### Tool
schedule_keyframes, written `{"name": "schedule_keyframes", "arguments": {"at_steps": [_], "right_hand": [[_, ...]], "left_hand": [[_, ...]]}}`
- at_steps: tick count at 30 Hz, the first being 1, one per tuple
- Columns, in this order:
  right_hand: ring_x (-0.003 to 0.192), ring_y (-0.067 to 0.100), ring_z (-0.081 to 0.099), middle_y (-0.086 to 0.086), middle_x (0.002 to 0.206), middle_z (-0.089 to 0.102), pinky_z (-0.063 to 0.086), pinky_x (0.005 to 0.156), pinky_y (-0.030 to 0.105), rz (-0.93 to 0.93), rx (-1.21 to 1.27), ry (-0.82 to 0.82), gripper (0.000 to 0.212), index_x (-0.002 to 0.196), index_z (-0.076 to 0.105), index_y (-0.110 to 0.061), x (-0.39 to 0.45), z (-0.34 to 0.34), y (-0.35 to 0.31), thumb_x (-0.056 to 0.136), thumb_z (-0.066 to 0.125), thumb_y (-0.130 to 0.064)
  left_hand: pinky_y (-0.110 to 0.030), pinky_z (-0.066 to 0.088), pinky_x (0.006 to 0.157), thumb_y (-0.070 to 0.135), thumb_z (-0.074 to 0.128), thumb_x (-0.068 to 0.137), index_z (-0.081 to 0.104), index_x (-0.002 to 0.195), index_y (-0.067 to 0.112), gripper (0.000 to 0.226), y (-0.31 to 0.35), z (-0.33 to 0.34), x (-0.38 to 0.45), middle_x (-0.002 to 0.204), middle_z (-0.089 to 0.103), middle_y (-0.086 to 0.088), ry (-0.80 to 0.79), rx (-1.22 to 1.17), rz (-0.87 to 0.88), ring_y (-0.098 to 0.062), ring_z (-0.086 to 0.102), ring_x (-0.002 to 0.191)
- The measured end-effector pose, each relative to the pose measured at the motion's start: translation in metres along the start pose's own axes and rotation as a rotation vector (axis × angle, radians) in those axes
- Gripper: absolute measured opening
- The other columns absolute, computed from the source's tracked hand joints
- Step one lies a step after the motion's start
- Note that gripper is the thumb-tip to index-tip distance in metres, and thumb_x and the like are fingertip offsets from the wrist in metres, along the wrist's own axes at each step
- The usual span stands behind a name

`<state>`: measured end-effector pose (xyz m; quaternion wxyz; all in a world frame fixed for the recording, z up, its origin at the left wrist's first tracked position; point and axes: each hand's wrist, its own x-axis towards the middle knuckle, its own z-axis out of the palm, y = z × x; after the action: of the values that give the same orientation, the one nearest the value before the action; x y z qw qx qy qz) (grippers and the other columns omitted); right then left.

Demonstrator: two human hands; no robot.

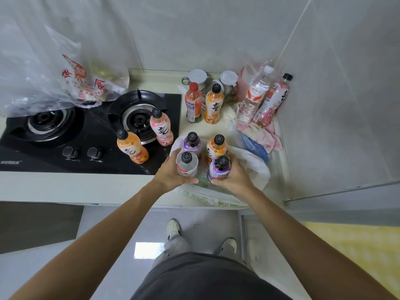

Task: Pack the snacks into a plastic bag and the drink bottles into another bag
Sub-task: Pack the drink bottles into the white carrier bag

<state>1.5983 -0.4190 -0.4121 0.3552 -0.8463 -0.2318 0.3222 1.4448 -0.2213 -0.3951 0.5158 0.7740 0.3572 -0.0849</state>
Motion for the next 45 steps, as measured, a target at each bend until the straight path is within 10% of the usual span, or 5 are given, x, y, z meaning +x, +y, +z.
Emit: {"name": "schedule_keyframes", "arguments": {"at_steps": [5, 23, 28, 36, 45], "right_hand": [[0.120, 0.003, 0.063, -0.027, 0.124, 0.065, 0.052, 0.107, 0.046, -0.073, 0.072, -0.080, 0.107, 0.142, 0.044, -0.040, 0.014, 0.000, 0.016, 0.050, 0.097, -0.025], [0.127, 0.012, 0.061, -0.016, 0.132, 0.065, 0.052, 0.107, 0.050, -0.164, 0.119, 0.033, 0.110, 0.138, 0.038, -0.059, 0.082, 0.016, 0.011, 0.047, 0.097, -0.038], [0.127, 0.014, 0.061, -0.017, 0.132, 0.064, 0.051, 0.107, 0.051, -0.176, 0.121, 0.056, 0.108, 0.140, 0.041, -0.052, 0.106, 0.011, 0.005, 0.048, 0.096, -0.038], [0.131, 0.014, 0.058, -0.014, 0.137, 0.062, 0.049, 0.110, 0.050, -0.171, 0.117, 0.022, 0.112, 0.146, 0.040, -0.036, 0.128, 0.006, -0.005, 0.049, 0.095, -0.037], [0.133, 0.013, 0.054, -0.010, 0.142, 0.056, 0.047, 0.112, 0.049, -0.160, 0.053, -0.101, 0.109, 0.145, 0.034, -0.036, 0.105, -0.013, -0.017, 0.053, 0.092, -0.040]], "left_hand": [[-0.043, 0.042, 0.114, 0.010, 0.095, 0.065, 0.024, 0.157, 0.033, 0.119, 0.002, 0.003, 0.010, 0.134, 0.056, 0.009, -0.055, -0.017, 0.025, -0.020, 0.053, 0.128], [-0.042, 0.041, 0.115, 0.027, 0.093, 0.056, 0.026, 0.154, 0.031, 0.118, 0.013, 0.019, 0.073, 0.143, 0.049, 0.005, 0.023, -0.244, 0.102, -0.017, 0.049, 0.131], [-0.008, 0.047, 0.084, 0.015, 0.086, 0.081, 0.025, 0.154, 0.033, 0.097, 0.016, 0.012, 0.099, 0.137, 0.052, 0.006, 0.020, -0.244, 0.009, -0.016, 0.052, 0.125], [-0.033, 0.042, 0.109, 0.026, 0.096, 0.061, 0.014, 0.159, 0.034, 0.128, 0.024, 0.001, 0.117, 0.142, 0.047, 0.014, 0.020, -0.178, 0.034, -0.014, 0.048, 0.131], [-0.044, 0.048, 0.107, 0.018, 0.091, 0.072, 0.031, 0.154, 0.026, 0.101, 0.031, -0.013, 0.084, 0.144, 0.057, -0.001, 0.129, 0.154, 0.068, -0.026, 0.052, 0.131]]}}
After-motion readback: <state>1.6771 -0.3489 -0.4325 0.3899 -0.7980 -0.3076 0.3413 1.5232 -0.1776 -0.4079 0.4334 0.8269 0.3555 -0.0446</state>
